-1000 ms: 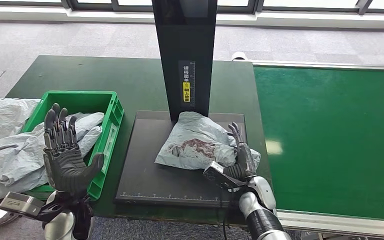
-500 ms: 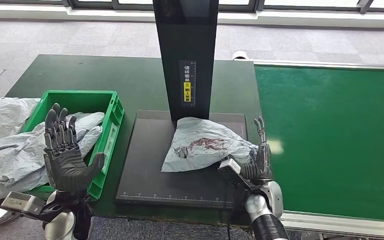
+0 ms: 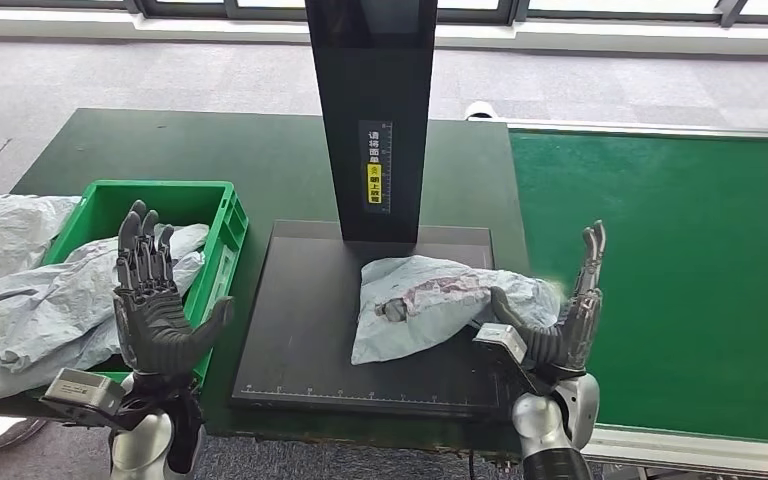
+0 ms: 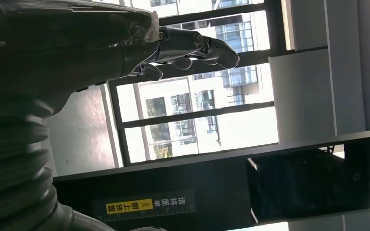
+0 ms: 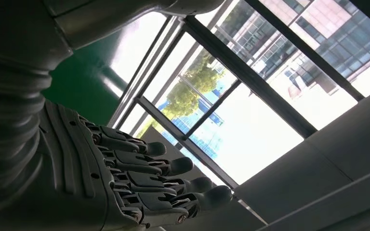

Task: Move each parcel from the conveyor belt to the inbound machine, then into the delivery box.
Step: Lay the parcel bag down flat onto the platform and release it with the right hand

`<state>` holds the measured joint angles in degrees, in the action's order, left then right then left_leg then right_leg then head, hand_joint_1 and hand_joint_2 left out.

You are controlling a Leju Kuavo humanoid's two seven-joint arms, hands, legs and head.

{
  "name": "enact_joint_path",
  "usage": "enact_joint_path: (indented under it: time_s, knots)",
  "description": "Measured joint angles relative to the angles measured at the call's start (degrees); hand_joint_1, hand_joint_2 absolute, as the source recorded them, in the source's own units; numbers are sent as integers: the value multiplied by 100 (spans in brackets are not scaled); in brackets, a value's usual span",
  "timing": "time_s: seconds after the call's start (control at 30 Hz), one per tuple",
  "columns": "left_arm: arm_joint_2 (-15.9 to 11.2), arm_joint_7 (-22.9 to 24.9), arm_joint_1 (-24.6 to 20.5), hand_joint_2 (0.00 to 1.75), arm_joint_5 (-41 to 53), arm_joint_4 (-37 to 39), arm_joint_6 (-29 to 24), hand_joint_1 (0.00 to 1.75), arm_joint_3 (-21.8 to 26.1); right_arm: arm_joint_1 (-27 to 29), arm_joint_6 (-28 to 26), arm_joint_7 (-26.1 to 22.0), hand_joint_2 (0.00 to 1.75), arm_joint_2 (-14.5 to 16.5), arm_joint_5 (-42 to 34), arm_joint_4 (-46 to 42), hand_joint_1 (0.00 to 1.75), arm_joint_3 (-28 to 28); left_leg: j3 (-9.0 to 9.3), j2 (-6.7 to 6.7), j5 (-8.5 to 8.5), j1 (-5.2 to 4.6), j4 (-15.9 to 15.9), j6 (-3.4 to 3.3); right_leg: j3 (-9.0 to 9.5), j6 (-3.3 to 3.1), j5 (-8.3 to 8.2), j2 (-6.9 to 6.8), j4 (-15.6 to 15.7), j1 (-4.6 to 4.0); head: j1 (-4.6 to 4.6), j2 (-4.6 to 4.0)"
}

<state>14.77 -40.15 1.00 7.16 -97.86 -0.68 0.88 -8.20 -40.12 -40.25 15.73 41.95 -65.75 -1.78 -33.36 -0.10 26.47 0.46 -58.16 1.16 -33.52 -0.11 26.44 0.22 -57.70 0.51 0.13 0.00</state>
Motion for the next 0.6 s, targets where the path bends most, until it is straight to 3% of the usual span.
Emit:
enact_joint_path:
  time_s: [0.23,0.6]
  knots:
    - [-157,0,-335,175,405,662,-378,0,-702,358,-5,-1,175,115,-169,-1418,0,-2,1,6,0,-1,0,0,2,1,0,3,0,1,2,-1]
    - [-248,-1,-567,175,664,1154,-447,0,-1028,513,-1,5,175,148,-216,-2016,0,-1,2,4,0,-1,0,-1,2,1,-1,1,0,2,0,0]
